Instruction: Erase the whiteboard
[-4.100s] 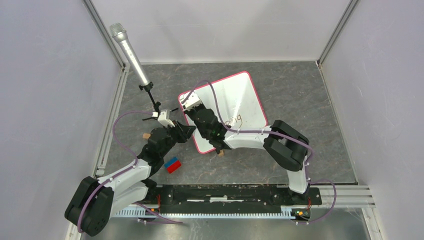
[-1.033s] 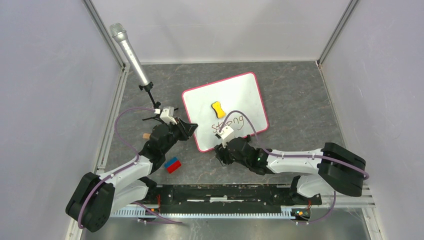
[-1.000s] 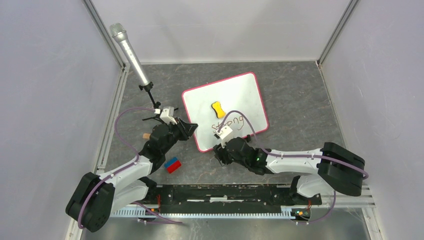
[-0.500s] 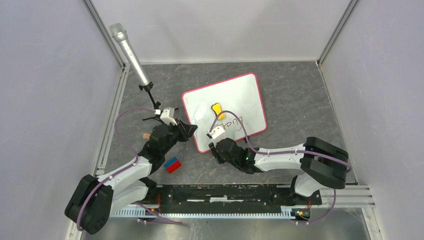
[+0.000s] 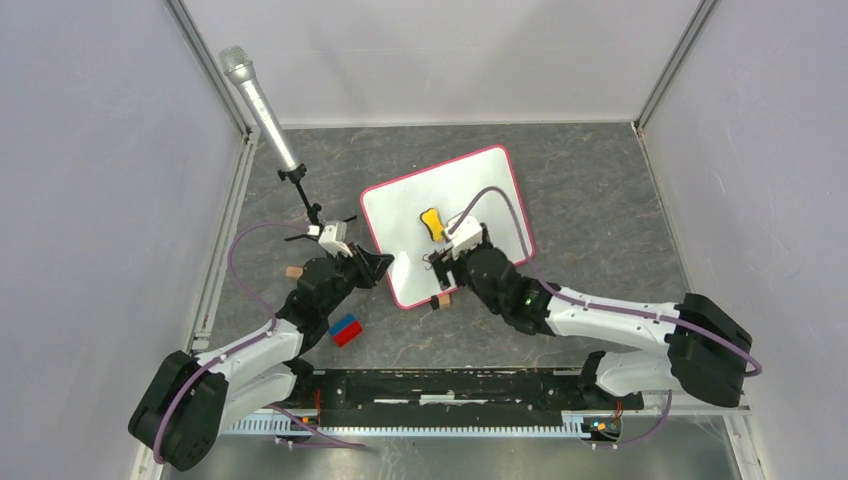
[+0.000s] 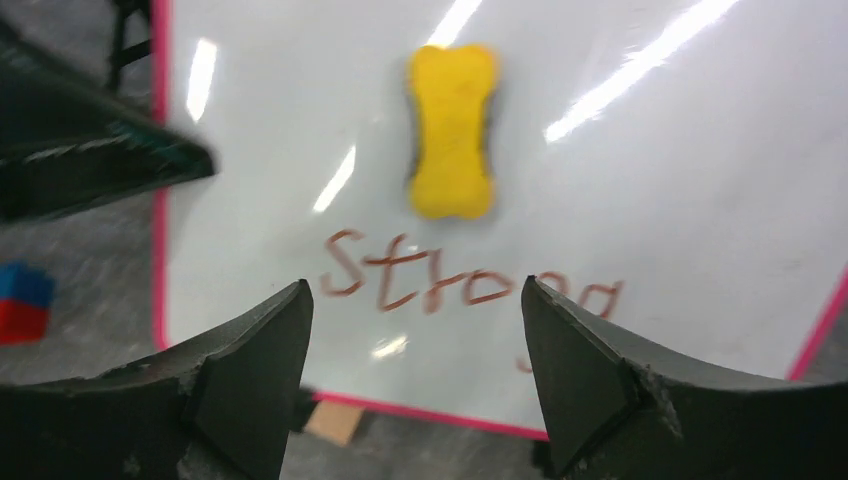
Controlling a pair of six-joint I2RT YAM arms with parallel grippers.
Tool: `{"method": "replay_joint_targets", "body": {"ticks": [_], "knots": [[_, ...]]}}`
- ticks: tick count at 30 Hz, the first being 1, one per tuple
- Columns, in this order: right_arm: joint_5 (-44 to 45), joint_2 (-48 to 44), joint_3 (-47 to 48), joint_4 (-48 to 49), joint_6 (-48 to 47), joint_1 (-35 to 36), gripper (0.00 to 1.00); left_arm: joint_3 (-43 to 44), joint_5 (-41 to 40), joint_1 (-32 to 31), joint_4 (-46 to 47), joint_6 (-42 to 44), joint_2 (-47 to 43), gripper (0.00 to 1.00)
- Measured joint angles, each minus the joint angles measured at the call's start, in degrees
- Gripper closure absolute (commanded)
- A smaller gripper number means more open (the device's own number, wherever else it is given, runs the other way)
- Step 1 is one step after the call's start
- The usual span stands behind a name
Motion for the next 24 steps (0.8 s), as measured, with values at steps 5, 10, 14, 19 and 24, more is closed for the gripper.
{"method": "replay_joint_targets", "body": {"ticks": [5, 10, 14, 19, 24], "knots": [[-3.1, 0.3, 0.3, 3.9, -7.0, -9.9, 0.21, -1.3, 0.0, 0.0, 2.3, 0.0, 0.0, 0.98], [-6.8, 8.0, 6.7, 4.7, -13.0, -10.6, 0.33, -1.8, 0.0, 0.0, 3.4, 0.0, 0.1, 0.98], [-7.2, 12.3, 11.4, 5.2, -14.7, -10.3, 0.35, -2.6, 0.0, 0.0, 3.9, 0.0, -0.6, 0.98], [-5.9, 15.3, 13.7, 5.8, -15.2, -10.2, 0.41, -3.3, 0.0, -0.1, 3.8, 0.0, -1.9, 0.98], [-5.4, 18.3, 14.3, 6.3, -15.1, -10.2, 0.58, -3.3, -0.1, -0.1, 4.0, 0.0, -1.5, 0.98]]}}
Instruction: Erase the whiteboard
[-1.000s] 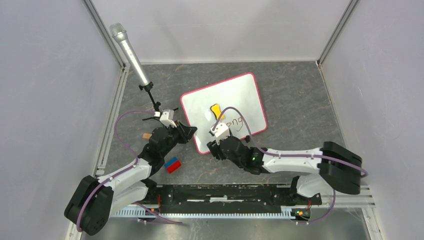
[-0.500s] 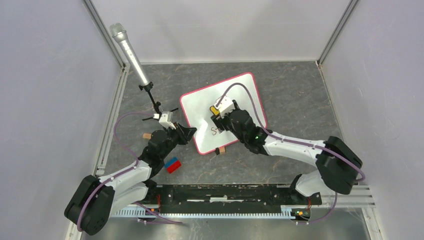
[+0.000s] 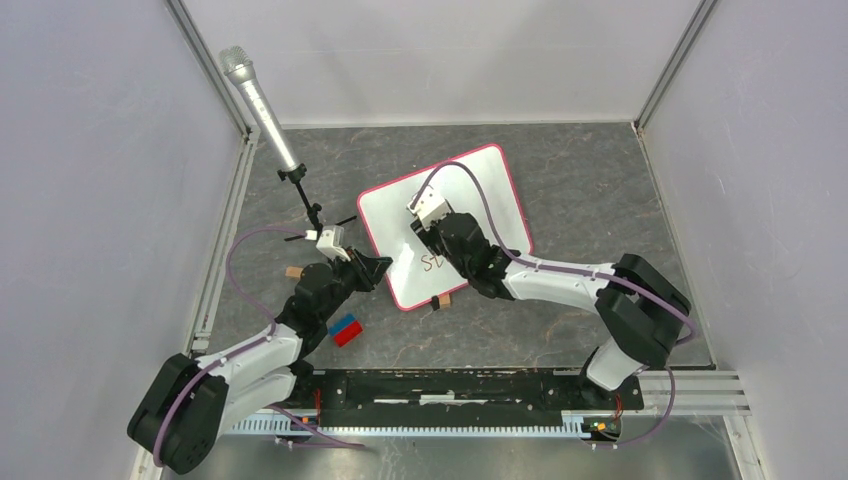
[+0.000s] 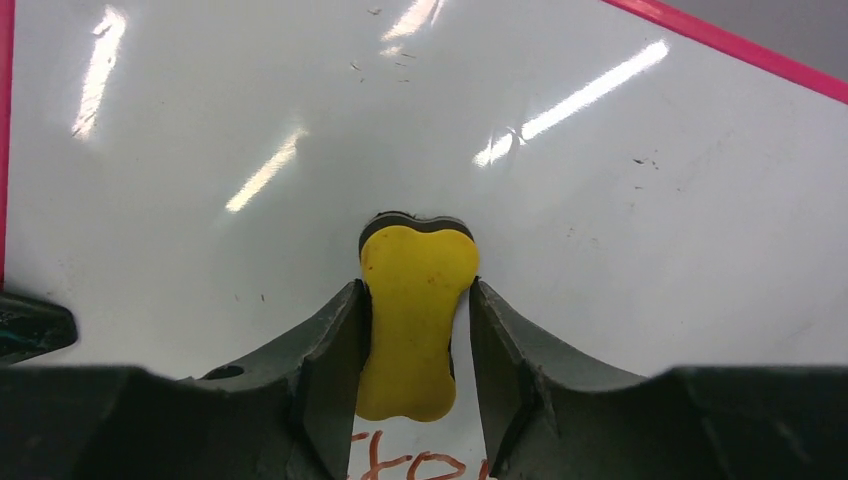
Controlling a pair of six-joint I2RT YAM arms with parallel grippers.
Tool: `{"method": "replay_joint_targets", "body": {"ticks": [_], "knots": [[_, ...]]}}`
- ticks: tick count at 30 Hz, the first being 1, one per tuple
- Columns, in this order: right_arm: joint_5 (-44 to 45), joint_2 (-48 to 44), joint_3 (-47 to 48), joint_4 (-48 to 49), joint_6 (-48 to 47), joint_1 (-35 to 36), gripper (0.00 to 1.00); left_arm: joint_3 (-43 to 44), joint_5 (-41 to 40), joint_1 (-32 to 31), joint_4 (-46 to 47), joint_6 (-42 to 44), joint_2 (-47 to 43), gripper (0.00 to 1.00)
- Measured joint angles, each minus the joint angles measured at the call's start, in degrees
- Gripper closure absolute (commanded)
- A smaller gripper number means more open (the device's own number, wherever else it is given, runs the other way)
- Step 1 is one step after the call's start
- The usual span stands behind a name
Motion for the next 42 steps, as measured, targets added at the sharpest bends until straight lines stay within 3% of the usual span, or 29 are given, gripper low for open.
{"method": "replay_joint_targets", "body": {"ticks": [3, 6, 15, 30, 34, 42], "knots": [[0.2, 0.4, 0.0, 0.7, 0.0, 0.1, 0.72, 0.0, 0.0, 0.0, 0.5, 0.0, 0.6, 0.98], [1.8, 0.0, -2.4, 4.2, 0.5, 0.1, 0.76, 0.0, 0.0, 0.0, 0.7, 0.0, 0.6, 0.98], [9.0, -5.9, -24.3, 22.3, 0.5, -0.2, 0.78, 0.0, 0.0, 0.0, 0.8, 0.0, 0.7, 0.98], [12.1, 6.4, -16.2, 32.1, 0.2, 15.2, 0.83, 0.0, -0.2, 0.0, 0.7, 0.0, 0.7, 0.98], [13.1, 4.7, -19.1, 33.8, 1.1, 11.6, 0.82, 0.0, -0.2, 0.0, 0.7, 0.0, 0.6, 0.98], [13.2, -0.5, -22.6, 33.6, 3.0, -2.6, 0.79, 0.0, 0.0, 0.0, 0.7, 0.0, 0.6, 0.98]]}}
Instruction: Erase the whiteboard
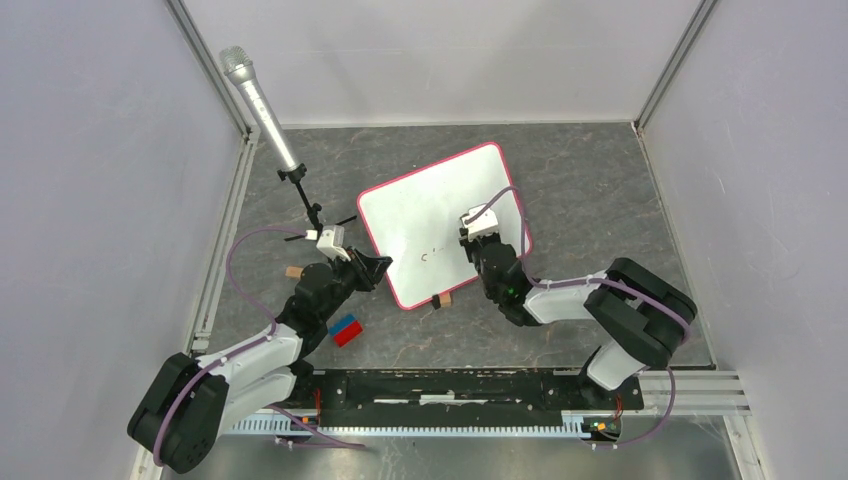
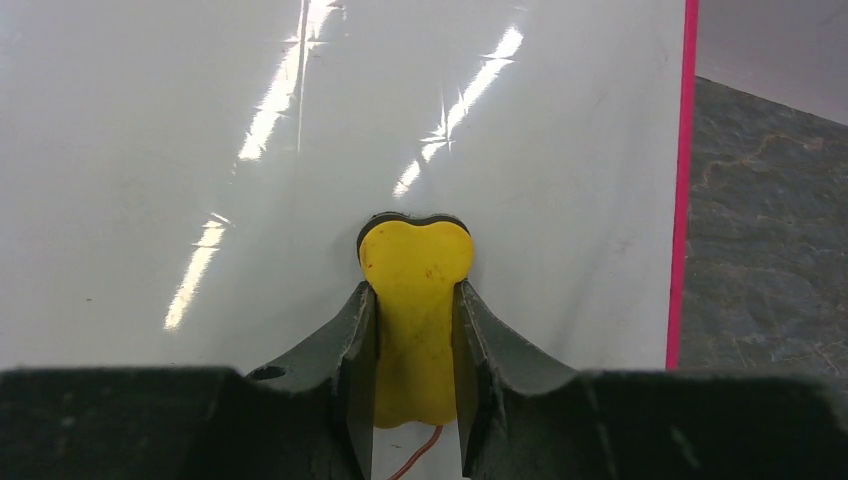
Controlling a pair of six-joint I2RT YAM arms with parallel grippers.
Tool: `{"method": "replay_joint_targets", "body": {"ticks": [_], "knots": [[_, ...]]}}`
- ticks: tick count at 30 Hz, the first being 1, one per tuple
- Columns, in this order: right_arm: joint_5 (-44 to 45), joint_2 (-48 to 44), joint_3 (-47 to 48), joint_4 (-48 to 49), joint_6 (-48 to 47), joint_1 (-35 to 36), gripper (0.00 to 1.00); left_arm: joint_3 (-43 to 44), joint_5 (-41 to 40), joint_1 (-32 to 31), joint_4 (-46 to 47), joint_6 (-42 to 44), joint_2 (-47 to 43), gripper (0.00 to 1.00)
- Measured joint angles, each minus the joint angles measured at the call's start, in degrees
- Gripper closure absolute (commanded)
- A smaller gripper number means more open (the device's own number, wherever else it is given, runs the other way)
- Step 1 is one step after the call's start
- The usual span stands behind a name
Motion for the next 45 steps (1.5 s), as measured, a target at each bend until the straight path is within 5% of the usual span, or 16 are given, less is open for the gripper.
{"method": "replay_joint_targets", "body": {"ticks": [7, 17, 32, 45], "knots": [[-1.6, -0.2, 0.3, -0.7, -1.3, 0.0, 0.8, 0.0, 0.0, 0.0, 0.1, 0.0, 0.3, 0.98], [-1.2, 8.1, 10.1, -1.7, -3.6, 13.6, 0.81, 0.0, -0.3, 0.0, -0.1, 0.0, 0.5, 0.98], [1.3, 1.2, 1.3, 0.5, -0.7, 2.1, 0.81, 0.0, -0.1, 0.0, 0.3, 0.0, 0.6, 0.98], [2.3, 10.2, 10.2, -0.9, -3.7, 19.1, 0.81, 0.0, -0.2, 0.0, 0.1, 0.0, 0.6, 0.98]]}}
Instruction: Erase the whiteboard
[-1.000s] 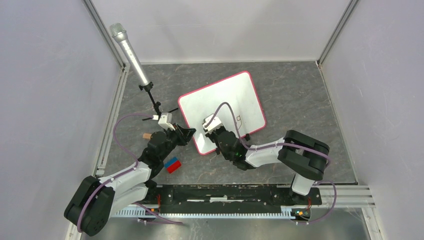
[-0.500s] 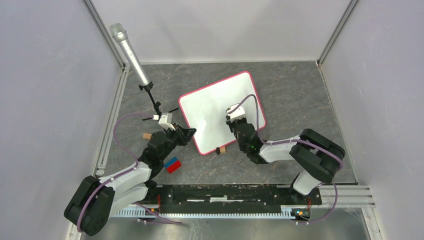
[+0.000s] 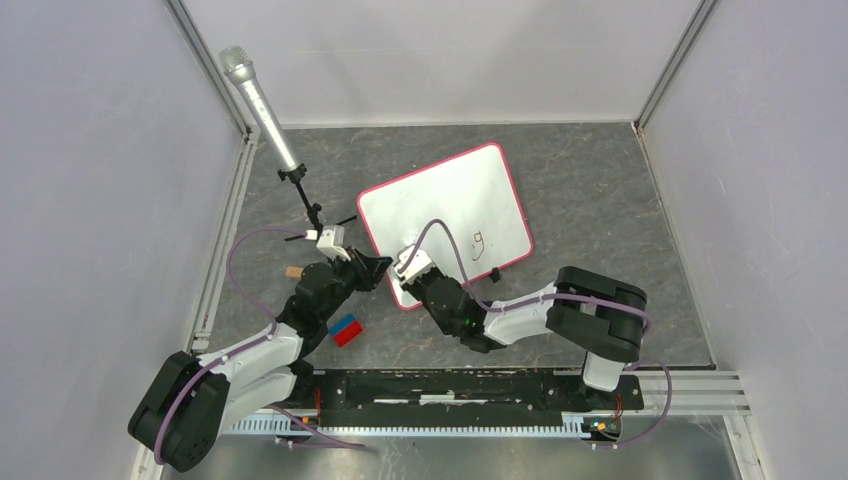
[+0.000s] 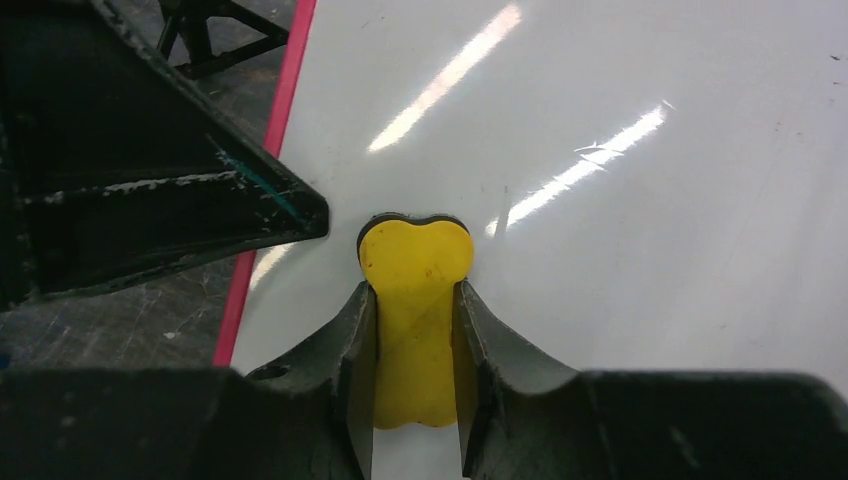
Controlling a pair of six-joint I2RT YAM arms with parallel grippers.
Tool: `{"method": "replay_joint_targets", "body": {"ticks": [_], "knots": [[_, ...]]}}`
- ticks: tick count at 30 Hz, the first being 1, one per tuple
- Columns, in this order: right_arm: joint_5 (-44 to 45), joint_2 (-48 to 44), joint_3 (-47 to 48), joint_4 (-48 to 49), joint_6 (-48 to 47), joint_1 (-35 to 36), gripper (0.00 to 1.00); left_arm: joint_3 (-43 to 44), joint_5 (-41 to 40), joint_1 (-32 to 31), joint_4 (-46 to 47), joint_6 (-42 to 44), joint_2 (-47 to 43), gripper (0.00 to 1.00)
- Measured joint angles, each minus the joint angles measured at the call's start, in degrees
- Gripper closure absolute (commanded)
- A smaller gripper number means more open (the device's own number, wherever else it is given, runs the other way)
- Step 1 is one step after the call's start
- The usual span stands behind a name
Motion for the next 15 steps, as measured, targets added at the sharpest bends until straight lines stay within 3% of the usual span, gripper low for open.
{"method": "replay_joint_targets", "body": {"ticks": [4, 12, 15], "knots": [[-1.1, -0.7, -0.7, 0.8, 0.4, -2.7, 0.81, 0.0, -0.2, 0.0, 0.0, 0.0, 0.0, 0.98], [-1.5, -9.4, -12.2, 4.7, 4.5, -20.4, 0.81, 0.1, 0.0, 0.0, 0.1, 0.0, 0.0, 0.98], [-1.5, -9.9, -14.5, 6.0, 5.9, -23.9, 0.81, 0.1, 0.2, 0.0, 0.2, 0.0, 0.0, 0.98]]}}
